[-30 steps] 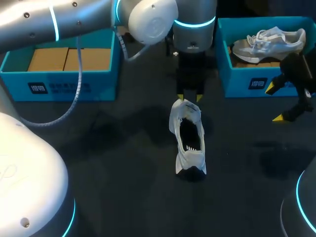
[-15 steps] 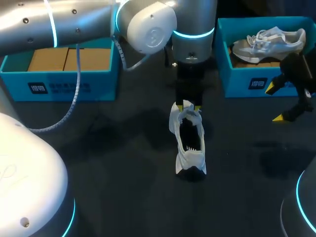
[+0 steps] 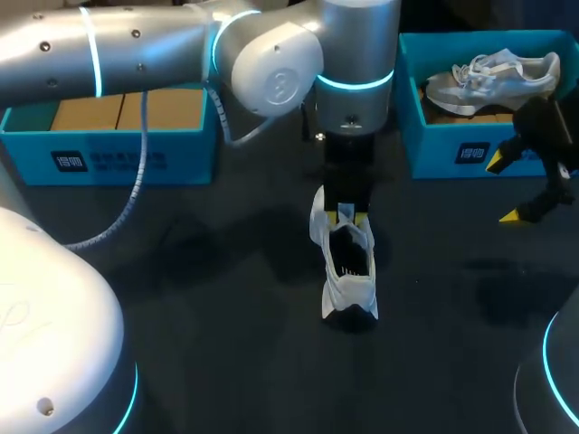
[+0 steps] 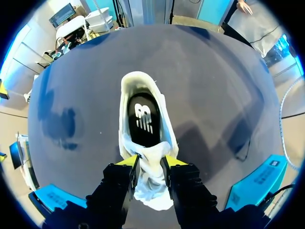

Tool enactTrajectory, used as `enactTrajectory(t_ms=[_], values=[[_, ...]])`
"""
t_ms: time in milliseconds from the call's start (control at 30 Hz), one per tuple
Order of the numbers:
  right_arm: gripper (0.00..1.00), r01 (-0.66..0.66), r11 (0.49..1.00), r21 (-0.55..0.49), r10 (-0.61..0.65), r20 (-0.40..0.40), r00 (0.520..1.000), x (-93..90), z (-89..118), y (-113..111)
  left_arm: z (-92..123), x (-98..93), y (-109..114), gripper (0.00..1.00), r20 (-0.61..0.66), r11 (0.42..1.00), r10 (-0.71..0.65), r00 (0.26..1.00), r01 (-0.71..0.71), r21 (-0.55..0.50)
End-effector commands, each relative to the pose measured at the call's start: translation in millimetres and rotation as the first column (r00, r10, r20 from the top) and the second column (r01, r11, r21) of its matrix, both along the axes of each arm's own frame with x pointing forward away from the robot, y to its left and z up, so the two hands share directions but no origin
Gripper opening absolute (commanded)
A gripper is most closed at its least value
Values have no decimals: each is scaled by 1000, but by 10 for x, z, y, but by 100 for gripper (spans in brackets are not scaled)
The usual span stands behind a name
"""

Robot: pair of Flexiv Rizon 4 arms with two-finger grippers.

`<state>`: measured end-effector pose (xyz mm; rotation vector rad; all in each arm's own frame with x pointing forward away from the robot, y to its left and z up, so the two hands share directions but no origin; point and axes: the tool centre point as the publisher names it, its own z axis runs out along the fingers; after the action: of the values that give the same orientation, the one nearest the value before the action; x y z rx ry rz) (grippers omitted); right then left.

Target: Take the shoe out of the shoebox, open the shoe tongue, remove and reinsert the insole, then place the shoe into the shoebox

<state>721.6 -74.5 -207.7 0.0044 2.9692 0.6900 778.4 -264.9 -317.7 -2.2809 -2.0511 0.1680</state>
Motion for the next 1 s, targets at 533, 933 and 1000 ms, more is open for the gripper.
enactTrajectory(t_ms=[533,933,1000], values=[[100,0,1000,-2,0,0,1000,-1,-5,1,-253,-329,47,25,-77,1000,-7,997,9,27],[100,0,1000,-2,0,0,1000,-1,-5,1,-184,-311,43,18,-38,995,99,994,-99,-2],[100,0,1000,-2,0,0,1000,-1,-5,1,-158,-277,44,21,-33,995,103,994,-103,-5]])
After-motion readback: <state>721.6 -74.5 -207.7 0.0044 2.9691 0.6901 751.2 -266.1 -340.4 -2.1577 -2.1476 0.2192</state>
